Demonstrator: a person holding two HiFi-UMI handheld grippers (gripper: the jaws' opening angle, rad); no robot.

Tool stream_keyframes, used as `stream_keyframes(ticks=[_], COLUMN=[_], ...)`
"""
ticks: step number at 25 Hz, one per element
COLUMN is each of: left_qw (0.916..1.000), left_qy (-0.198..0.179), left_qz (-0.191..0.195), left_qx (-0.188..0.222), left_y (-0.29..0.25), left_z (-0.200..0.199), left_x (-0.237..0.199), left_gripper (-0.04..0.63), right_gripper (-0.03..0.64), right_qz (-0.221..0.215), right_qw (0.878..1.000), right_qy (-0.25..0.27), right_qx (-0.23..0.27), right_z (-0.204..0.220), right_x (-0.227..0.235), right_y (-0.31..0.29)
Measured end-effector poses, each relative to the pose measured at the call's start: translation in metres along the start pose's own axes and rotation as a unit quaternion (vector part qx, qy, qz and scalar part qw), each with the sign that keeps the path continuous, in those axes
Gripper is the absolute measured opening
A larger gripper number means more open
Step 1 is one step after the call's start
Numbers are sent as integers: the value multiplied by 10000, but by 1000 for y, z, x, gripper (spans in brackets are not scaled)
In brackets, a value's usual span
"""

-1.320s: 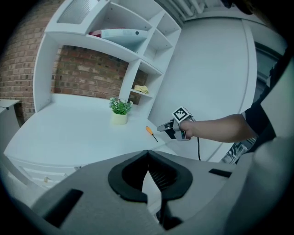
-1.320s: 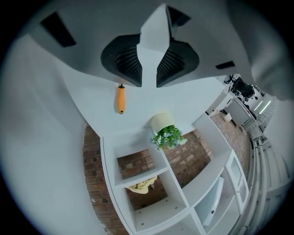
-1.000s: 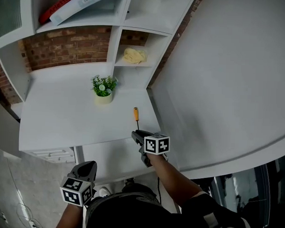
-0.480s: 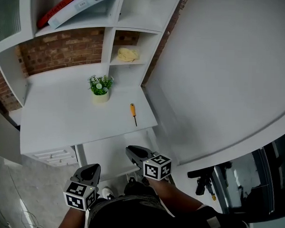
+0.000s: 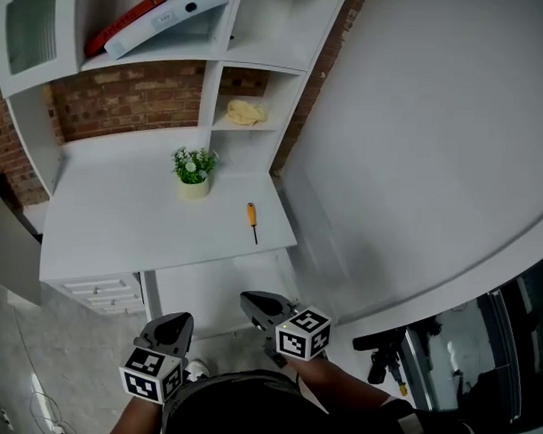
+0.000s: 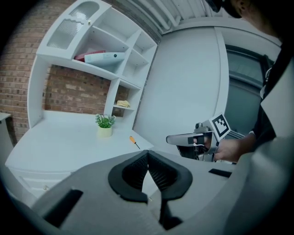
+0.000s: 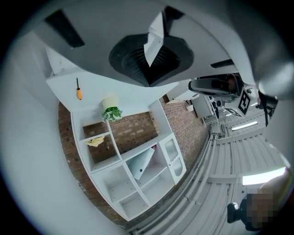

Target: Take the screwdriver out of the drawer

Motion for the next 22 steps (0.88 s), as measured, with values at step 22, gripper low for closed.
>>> stream_keyframes(ticks=[22], left_qw=[9973], left_qy=[206], left_qz=[-671], left_qx=[236], left_y=[3], left_z=[6], left_x=[174], left_gripper=[15], right_gripper=[6], right_qz=[-537], right_qw=[9974], right_qy=[482], right_qx=[-41], right_z=[42], right_x=[14], right_y=[164])
Point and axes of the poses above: the fingertips, and each gripper's own axes: y backward along the fingers, x to its right, z out of its underside, the point moved 6 cm from there along y, backward along the fingers, and after that the axes turned 10 degrees about -y, right-handed, at the moved point
